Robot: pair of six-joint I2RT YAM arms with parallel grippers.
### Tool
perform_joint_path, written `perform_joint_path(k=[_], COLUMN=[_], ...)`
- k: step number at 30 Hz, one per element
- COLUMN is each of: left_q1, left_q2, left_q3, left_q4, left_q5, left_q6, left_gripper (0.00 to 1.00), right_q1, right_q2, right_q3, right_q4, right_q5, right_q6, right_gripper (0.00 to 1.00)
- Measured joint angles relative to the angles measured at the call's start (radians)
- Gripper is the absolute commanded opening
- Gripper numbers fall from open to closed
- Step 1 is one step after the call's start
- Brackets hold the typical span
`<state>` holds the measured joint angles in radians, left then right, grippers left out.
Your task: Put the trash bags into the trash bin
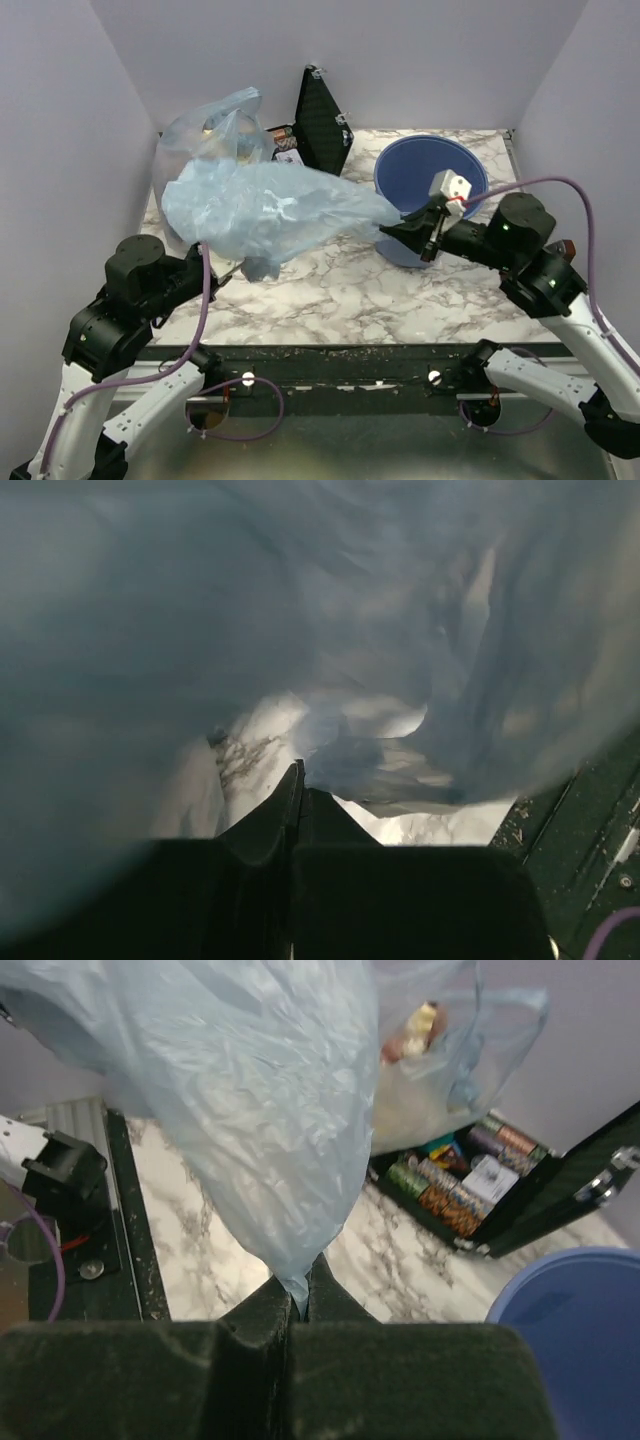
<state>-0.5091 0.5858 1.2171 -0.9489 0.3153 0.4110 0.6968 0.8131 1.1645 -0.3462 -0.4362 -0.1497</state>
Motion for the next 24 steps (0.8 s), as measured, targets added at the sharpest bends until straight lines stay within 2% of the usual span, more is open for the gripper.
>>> perform_joint_path(k=[6,10,13,20,24], left_q1=[0.011,0.011,0.011,0.011,0.011], left_q2=[0.041,0.019,0.008,0.012,0.030], left_q3=[0.002,0.009,0.034,0.037,0.042], left_q4=[-0.037,-0.130,-0.186,-0.051,-0.008], left_q5=[-0.008,-0.009,-0.023,-0.282,-0.325], left_q6=[0.061,0.137,0.138,0.059,-0.022], left_gripper=[0.00,0.00,0.00,0.00,0.00], right_q1=[0.001,-0.005,-0.014,-0.018,-0.018], right_q2=[0.100,0.115,0.115,0.154,0.185], right_q3=[0.048,0.124,0.138,0.114,0.091], right_q4=[-0.108,-0.154,-0.170,-0.241,-0.280], right_q5=[-0.005,0.100,0.182,0.235,0.230], right_q6=[0.013,0.073,0.121,0.134,0.121], right_gripper=[0.01,0.01,0.01,0.01,0.01])
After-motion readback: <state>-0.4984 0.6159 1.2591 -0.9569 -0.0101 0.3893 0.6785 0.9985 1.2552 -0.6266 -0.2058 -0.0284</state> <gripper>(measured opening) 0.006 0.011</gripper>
